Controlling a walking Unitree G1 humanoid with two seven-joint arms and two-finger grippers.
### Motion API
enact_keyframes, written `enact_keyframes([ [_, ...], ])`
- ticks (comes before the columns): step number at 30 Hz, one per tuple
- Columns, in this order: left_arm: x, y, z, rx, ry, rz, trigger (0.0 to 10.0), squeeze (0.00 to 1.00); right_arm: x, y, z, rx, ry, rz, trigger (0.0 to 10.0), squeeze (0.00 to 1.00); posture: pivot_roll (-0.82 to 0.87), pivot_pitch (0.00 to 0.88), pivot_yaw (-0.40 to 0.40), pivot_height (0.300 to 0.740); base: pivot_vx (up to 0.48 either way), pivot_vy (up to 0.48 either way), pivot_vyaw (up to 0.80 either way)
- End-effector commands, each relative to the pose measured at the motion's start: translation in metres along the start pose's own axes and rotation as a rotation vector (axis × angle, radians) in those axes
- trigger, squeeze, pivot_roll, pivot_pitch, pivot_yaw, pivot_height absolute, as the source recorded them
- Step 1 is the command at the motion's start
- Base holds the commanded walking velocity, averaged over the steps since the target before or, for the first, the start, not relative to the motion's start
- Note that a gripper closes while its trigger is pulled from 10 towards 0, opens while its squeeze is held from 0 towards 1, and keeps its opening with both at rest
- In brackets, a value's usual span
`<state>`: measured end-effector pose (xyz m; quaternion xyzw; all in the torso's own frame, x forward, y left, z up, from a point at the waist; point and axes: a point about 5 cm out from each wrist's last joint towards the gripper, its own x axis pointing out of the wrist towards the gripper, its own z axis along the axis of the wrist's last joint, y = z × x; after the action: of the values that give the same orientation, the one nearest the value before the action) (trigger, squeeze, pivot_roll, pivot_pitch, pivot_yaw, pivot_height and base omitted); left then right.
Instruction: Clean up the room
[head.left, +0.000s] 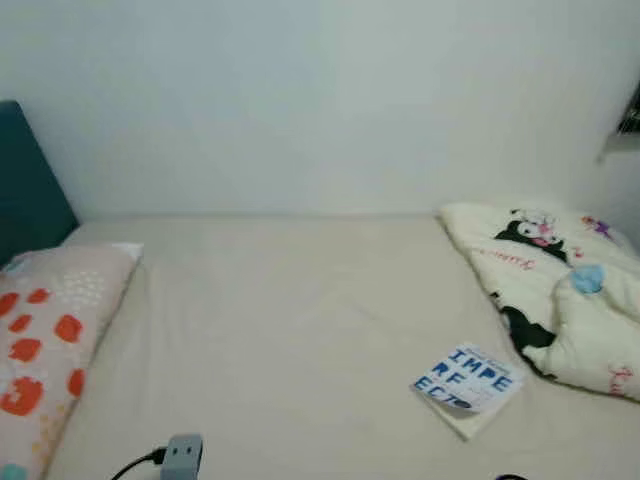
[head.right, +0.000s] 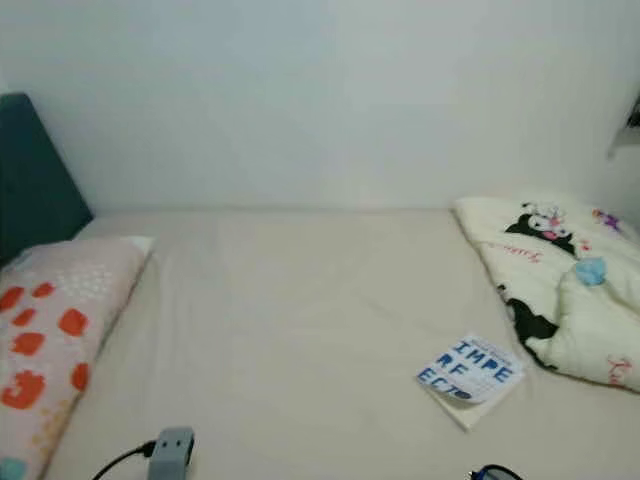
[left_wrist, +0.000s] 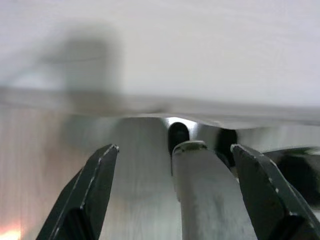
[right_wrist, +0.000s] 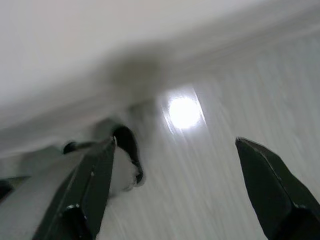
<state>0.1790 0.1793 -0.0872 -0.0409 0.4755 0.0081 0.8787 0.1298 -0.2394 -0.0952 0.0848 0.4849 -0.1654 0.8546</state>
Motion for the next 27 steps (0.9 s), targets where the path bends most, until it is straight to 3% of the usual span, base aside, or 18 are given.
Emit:
enact_keyframes([
  [1,0.002,-0.013,-0.001,0.006,0.011,-0.012,10.0,0.00,-0.002,-0.006,-0.008,0.002,0.024,-0.016,10.0,0.00,-0.09,0.000,-0.001,0.737,0.000,-0.480,0.00],
  [9,0.004,-0.046,0.002,0.013,0.014,-0.045,10.0,0.00,-0.002,-0.004,-0.010,-0.014,0.035,-0.008,10.0,0.00,-0.09,0.000,-0.004,0.737,0.000,-0.480,0.00],
  [14,0.005,-0.058,0.007,0.015,0.014,-0.053,10.0,0.00,-0.002,-0.003,-0.013,-0.023,0.041,-0.002,10.0,0.00,-0.09,0.000,-0.004,0.737,0.000,-0.480,0.00],
  [21,0.004,-0.041,0.000,0.011,0.022,-0.032,10.0,0.00,-0.002,-0.002,-0.013,-0.034,0.043,0.009,10.0,0.00,-0.09,0.000,-0.003,0.737,0.000,-0.480,0.00],
  [27,0.004,-0.038,-0.001,0.008,0.026,-0.029,10.0,0.00,-0.002,-0.002,-0.013,-0.046,0.044,0.020,10.0,0.00,-0.09,0.000,-0.004,0.737,0.000,-0.480,0.00],
])
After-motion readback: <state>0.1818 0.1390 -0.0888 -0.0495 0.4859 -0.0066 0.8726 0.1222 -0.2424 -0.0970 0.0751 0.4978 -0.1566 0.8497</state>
